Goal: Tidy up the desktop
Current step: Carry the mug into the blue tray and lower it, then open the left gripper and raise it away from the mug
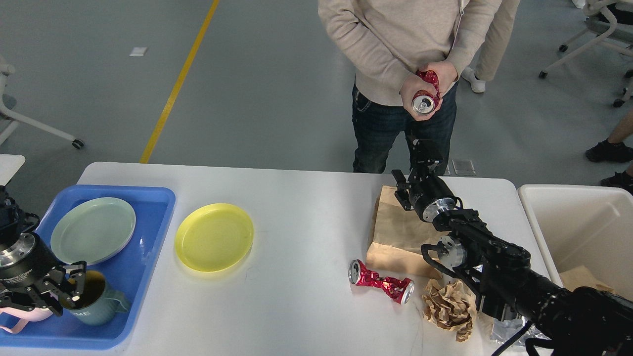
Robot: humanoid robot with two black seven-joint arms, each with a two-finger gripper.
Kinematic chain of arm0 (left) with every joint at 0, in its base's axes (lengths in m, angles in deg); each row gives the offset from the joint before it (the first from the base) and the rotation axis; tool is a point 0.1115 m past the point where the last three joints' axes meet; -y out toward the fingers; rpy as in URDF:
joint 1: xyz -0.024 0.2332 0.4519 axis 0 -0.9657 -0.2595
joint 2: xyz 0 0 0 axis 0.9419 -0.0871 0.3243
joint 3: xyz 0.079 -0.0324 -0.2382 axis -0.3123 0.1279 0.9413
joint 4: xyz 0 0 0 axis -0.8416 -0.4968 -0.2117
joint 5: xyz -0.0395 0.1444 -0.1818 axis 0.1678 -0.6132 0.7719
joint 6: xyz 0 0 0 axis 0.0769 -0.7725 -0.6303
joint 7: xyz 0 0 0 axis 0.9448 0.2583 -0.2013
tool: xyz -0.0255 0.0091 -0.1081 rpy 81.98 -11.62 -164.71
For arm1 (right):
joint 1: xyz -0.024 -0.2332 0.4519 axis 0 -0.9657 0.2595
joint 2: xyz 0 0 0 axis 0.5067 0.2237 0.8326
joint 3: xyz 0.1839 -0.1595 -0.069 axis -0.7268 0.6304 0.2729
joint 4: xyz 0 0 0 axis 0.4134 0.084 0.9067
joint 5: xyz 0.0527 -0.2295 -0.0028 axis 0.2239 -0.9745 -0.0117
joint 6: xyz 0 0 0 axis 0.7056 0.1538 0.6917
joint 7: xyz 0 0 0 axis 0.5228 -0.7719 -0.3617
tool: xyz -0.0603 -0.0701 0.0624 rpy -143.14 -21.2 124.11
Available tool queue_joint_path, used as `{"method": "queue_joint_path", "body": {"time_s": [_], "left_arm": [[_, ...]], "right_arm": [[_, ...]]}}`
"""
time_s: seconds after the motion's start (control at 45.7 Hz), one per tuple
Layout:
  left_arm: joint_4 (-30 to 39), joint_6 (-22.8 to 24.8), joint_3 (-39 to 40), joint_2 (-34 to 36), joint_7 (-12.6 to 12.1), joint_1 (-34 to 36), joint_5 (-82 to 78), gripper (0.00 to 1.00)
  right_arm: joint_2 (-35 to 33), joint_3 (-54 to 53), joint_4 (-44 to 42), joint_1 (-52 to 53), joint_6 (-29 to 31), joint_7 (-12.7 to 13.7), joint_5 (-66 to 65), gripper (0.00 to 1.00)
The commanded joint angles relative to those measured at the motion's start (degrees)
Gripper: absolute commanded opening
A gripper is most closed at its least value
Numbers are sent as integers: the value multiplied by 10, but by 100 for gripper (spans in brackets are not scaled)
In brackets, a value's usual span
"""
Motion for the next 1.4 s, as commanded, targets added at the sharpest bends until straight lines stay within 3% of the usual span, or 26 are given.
{"method": "queue_joint_path", "body": {"time_s": [0.0, 0.066, 0.153, 0.482, 0.963, 1.204, 1.379], "left_arm": [[0, 0, -1, 1, -1, -1, 0, 63], [0, 0, -7, 0, -1, 2, 0, 84], [1, 0, -12, -1, -2, 11, -1, 91], [15, 0, -95, -10, 2, 144, 0, 95], [76, 0, -222, -177, 7, 405, 7, 96], [83, 0, -210, -217, 8, 409, 18, 96], [77, 0, -191, -239, 4, 333, 59, 96]], "right_arm": [[1, 0, -1, 0, 0, 0, 0, 100], [0, 0, 0, 0, 0, 0, 0, 100], [1, 0, 0, 0, 0, 0, 0, 100], [1, 0, 0, 0, 0, 0, 0, 100], [0, 0, 0, 0, 0, 0, 0, 100], [0, 0, 0, 0, 0, 0, 0, 100], [0, 0, 0, 0, 0, 0, 0, 100]]}}
